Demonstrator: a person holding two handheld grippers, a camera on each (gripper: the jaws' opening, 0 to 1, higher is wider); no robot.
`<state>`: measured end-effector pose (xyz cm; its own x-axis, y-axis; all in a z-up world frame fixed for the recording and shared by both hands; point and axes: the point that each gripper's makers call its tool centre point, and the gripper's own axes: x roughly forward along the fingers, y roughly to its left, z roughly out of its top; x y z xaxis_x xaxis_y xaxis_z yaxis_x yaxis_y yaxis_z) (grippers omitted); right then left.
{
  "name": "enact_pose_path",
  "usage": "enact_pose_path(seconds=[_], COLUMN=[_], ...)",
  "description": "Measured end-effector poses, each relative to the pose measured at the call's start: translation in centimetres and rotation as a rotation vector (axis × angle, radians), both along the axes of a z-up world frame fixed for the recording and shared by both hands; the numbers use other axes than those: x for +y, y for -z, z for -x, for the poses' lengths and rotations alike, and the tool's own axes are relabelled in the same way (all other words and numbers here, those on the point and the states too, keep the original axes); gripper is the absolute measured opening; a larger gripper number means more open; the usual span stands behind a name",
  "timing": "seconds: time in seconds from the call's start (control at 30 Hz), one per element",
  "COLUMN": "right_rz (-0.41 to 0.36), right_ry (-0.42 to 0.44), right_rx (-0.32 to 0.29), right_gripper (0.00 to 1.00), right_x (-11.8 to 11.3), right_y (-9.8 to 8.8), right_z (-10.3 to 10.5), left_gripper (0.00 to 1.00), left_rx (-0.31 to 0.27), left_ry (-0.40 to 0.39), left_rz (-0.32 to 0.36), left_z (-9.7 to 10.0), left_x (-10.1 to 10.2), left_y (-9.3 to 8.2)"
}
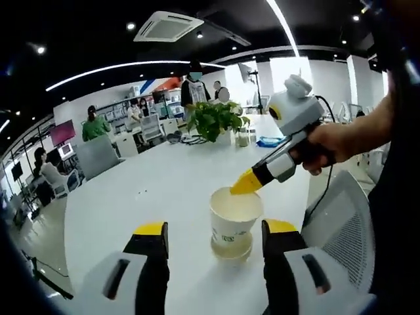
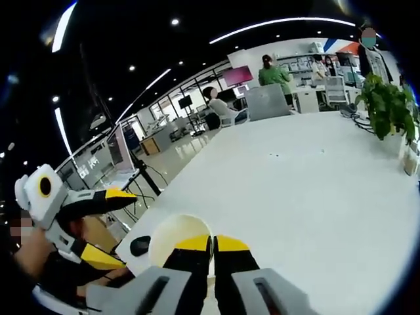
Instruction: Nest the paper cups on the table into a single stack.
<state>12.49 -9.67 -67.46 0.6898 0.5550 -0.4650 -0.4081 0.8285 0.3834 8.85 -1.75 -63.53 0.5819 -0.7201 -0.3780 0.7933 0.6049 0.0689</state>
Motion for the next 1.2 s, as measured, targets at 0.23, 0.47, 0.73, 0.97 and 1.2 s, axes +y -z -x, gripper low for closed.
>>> enact_pose_path(seconds=[0.23,0.47,0.73,0.97,1.2], right_rz=[0.020,0.039,0.072,0.109,0.143], right_ry=[-0.027,-0.048,-0.080,-0.114,-0.130], right_rx=[0.027,0.047,0.054,0.042,0.018], right_gripper=[0.00,0.00,0.00,0.00,0.00], right_x=[0.4,0.8,1.5,1.7,1.7], right_y=[1.1,2.2,3.4,4.7,5.5], right_z=[0.3,0.3,0.1,-0.3,-0.5], left_gripper=[0.67,0.78,0.80,0.79,0.78], left_rx=[0.069,0.086,0.097,0.105,0.107], left_ry=[-0.027,-0.040,-0.055,-0.053,-0.061], left_rz=[0.030,0.051,0.019,-0.009,-0.005], left_z=[0.8,1.6,2.2,2.6,2.7], left_x=[0.9,1.4,1.9,2.2,2.4], left_y=[1.6,2.3,3.3,4.0,4.0])
